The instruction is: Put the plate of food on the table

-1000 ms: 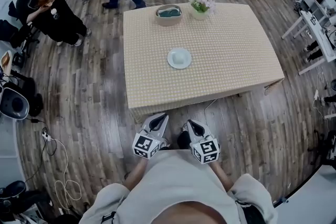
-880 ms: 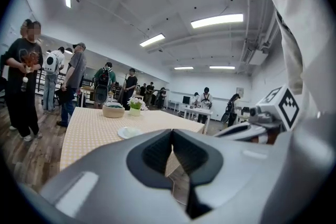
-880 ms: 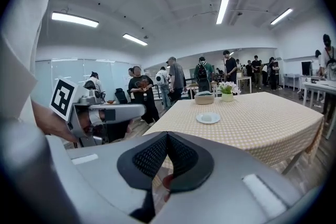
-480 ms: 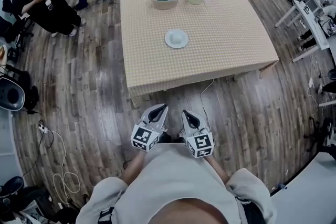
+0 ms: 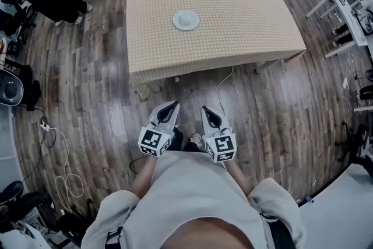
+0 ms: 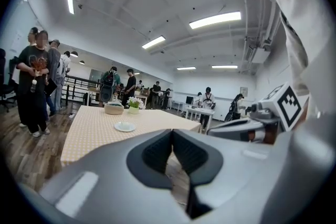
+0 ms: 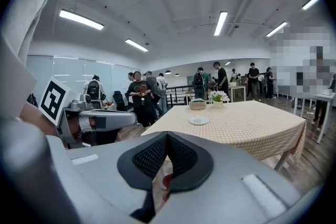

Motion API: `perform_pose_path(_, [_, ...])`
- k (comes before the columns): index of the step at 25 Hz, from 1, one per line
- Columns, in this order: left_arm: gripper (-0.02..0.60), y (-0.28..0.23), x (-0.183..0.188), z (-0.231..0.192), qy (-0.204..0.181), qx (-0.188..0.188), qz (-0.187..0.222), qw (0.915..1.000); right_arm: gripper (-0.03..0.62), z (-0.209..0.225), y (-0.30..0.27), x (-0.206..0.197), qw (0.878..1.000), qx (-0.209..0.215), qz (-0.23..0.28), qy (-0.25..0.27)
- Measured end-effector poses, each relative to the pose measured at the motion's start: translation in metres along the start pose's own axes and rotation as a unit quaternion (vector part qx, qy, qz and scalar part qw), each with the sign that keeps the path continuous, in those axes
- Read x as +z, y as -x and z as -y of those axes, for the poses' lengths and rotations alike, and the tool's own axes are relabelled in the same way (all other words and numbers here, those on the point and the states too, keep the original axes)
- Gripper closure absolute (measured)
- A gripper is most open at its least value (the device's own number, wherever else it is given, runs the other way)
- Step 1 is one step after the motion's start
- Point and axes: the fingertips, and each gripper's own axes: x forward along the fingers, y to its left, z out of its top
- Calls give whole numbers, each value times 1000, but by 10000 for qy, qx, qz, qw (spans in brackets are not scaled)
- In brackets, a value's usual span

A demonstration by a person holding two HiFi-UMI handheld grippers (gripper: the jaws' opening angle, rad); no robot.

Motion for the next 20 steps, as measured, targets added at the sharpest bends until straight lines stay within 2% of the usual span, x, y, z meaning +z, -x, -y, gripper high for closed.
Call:
perform_pose_path(10, [572,6,-16,54,28,113,-10,9999,597,11,38,-21,9999,89,7,-110])
perform_pose_path(20, [572,5,-15,74,-84,178,32,9998,597,19,51,-25,9998,183,66,-51])
